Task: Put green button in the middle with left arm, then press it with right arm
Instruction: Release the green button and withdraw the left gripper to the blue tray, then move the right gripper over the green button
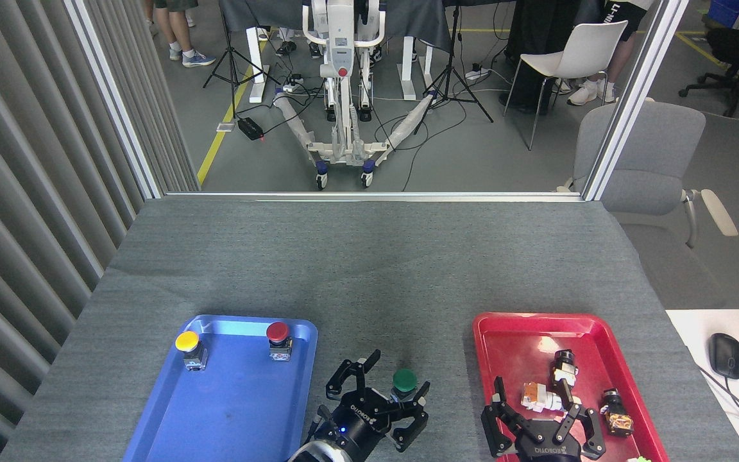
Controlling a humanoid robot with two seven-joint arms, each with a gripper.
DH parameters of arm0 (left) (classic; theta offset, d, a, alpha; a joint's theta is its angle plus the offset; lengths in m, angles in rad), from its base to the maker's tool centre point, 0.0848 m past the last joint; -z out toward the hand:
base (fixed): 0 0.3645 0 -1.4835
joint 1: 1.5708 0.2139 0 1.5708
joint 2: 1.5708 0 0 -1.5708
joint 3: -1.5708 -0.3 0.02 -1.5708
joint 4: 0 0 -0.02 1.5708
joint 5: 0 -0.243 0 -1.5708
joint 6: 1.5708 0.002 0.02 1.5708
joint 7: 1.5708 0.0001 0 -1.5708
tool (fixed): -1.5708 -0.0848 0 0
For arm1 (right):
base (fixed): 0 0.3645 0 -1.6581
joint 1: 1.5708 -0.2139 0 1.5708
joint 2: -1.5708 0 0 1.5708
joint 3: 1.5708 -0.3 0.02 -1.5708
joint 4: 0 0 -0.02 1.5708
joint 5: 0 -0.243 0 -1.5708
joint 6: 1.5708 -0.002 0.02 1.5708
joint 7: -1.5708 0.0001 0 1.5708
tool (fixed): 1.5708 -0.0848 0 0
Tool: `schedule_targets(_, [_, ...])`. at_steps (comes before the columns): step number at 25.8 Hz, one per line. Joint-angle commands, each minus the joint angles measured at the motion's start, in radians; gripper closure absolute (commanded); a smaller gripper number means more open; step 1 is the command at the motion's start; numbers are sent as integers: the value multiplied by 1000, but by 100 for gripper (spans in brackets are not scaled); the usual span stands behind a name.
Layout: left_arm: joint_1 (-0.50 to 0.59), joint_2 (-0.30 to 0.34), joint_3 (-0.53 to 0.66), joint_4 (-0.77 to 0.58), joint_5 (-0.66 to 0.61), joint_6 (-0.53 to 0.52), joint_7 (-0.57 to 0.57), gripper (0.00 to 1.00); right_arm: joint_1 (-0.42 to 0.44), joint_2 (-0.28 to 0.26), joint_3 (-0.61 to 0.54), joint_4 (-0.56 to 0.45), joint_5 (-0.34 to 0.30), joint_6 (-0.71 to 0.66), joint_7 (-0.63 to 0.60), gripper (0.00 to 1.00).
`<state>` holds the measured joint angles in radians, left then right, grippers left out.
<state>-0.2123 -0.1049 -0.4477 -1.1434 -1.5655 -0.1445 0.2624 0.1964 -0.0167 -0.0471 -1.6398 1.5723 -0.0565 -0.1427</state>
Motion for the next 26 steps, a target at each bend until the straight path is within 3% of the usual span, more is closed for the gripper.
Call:
schedule_targets(1, [129, 100, 21, -249, 4, 203, -9, 1, -3, 3, 6, 1, 5, -2, 0, 1])
schedule_targets(4, [220, 160, 104, -340, 10, 258, -9, 1, -6, 6, 33, 0, 5, -5, 2, 6])
schedule_targets(9, [363, 192, 296, -389, 82, 235, -6, 1, -11, 7, 72, 0, 8, -5, 0, 43])
schedule_targets(18, [389, 191, 323, -398, 87, 238, -9, 1, -37, 32, 150, 8, 74, 4, -1, 99])
schedule_targets(26, [389, 182, 369, -398, 88, 252, -6, 1, -80, 63, 191, 78, 112, 33, 0, 100])
